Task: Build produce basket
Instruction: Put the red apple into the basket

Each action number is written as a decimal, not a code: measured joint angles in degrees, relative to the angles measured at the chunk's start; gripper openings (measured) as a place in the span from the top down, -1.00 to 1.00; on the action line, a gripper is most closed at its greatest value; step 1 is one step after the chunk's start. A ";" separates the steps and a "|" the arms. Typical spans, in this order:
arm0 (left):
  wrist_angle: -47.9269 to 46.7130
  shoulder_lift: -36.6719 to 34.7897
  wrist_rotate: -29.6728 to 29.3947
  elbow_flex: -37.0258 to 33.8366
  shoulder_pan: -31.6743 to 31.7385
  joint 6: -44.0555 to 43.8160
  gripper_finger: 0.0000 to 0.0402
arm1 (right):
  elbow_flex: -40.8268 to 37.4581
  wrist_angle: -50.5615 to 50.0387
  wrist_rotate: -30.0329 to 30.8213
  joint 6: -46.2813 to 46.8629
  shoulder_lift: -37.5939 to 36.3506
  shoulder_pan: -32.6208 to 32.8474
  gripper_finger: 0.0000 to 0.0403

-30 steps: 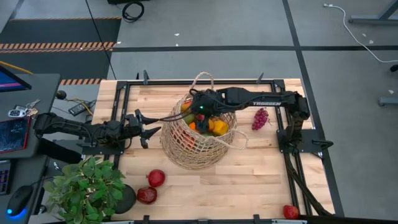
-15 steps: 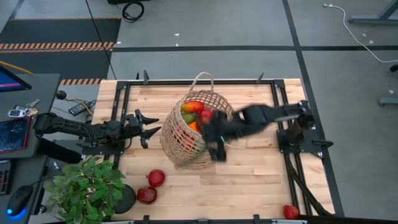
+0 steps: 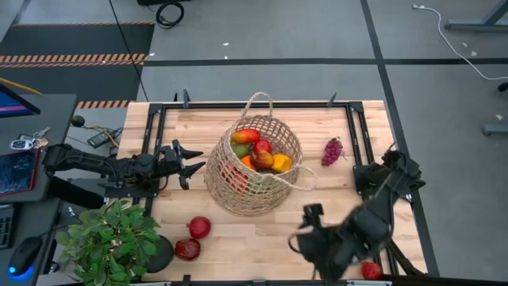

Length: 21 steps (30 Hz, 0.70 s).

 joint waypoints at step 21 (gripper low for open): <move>0.00 0.02 0.00 0.00 0.00 0.00 0.01 | -32.18 -5.47 -40.40 32.98 0.02 7.12 -0.73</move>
